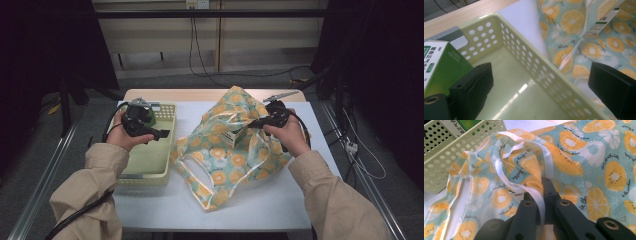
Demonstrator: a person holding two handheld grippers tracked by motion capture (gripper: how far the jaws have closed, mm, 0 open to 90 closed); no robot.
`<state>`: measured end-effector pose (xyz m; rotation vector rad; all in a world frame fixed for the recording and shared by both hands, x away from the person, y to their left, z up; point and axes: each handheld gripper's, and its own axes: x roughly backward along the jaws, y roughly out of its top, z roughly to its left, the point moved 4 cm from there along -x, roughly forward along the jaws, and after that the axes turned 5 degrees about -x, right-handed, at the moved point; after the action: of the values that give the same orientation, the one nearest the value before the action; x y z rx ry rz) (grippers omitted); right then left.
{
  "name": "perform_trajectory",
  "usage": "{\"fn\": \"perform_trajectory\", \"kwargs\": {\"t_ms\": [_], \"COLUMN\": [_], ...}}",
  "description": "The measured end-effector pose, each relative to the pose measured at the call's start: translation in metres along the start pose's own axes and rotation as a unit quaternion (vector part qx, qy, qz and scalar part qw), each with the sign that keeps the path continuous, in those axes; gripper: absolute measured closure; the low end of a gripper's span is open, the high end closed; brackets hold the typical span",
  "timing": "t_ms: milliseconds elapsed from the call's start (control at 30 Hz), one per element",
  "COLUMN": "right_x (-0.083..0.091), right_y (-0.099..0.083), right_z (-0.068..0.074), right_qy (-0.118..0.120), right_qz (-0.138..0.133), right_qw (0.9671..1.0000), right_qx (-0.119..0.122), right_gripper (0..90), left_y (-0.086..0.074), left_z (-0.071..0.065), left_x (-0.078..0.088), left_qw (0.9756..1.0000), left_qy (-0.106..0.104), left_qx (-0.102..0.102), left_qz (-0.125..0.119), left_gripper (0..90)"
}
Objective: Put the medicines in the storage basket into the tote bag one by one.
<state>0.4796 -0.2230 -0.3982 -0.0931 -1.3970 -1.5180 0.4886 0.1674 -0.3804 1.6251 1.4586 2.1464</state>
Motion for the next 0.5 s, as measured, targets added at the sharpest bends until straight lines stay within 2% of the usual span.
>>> {"fn": "perform_trajectory", "kwargs": {"t_ms": [300, 500], "right_x": [-0.004, -0.005], "right_y": [0.0, 0.003], "right_z": [0.002, 0.005], "right_qy": [0.003, 0.004], "right_qz": [0.005, 0.005], "right_qw": [1.0, 1.0], "right_qx": [0.001, 0.006], "right_gripper": [90.0, 90.0], "left_y": [-0.006, -0.003], "left_z": [0.014, 0.021], "left_x": [0.005, 0.013], "left_qw": [0.9999, 0.9997], "left_qy": [0.01, 0.023], "left_qx": [0.003, 0.006], "left_qz": [0.01, -0.001], "left_gripper": [7.0, 7.7]}}
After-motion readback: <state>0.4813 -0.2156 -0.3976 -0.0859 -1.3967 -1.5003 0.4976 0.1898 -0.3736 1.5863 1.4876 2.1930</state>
